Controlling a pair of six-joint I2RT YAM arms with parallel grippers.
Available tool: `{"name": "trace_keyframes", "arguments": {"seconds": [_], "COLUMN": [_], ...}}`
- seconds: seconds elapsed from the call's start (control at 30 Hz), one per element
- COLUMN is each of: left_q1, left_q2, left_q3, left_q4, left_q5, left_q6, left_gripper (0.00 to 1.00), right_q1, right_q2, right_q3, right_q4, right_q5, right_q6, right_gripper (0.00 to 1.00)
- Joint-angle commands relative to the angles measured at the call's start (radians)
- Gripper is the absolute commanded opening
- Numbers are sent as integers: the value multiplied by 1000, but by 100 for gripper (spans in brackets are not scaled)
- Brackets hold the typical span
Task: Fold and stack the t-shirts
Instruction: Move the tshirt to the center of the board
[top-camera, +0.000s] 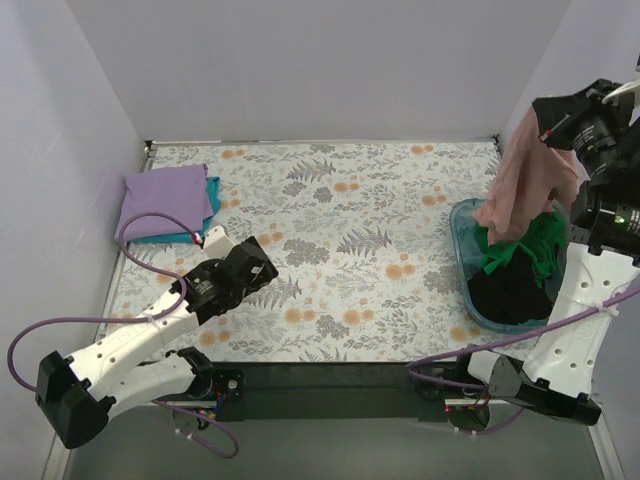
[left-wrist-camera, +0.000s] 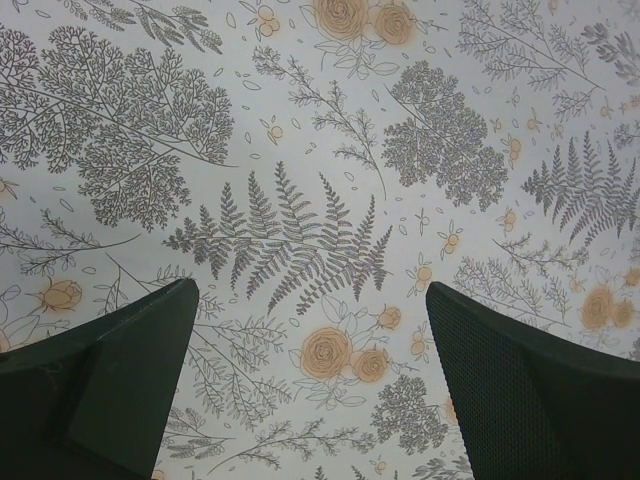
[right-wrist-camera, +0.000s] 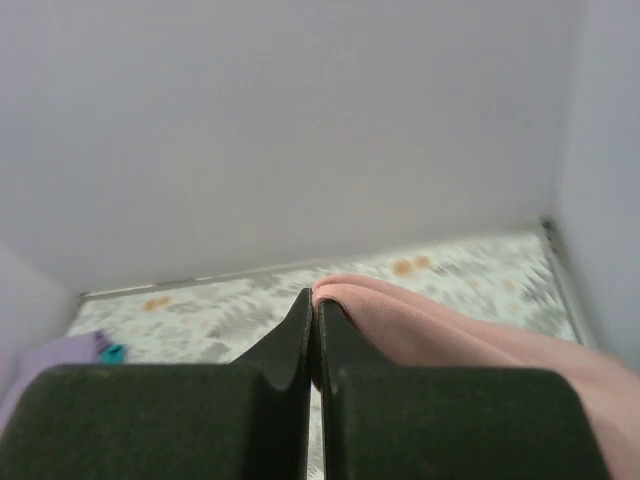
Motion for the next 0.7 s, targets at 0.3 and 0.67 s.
{"name": "trace_keyframes", "arguments": {"seconds": [0.3, 0.67], "left_q1": [-1, 0], "left_q2": [-46, -45], "left_q3": [3, 46], "left_q4": [-12, -177], "left_q5": [-33, -96], "left_q6": [-35, -196], "left_gripper": [98, 98], "right_q1": [306, 981], "right_q2": [-10, 178], "right_q3": [106, 130], "right_q4": [335, 283], "right_q5": [-393, -136], "right_q6": [280, 31], "right_gripper": [1, 1]}}
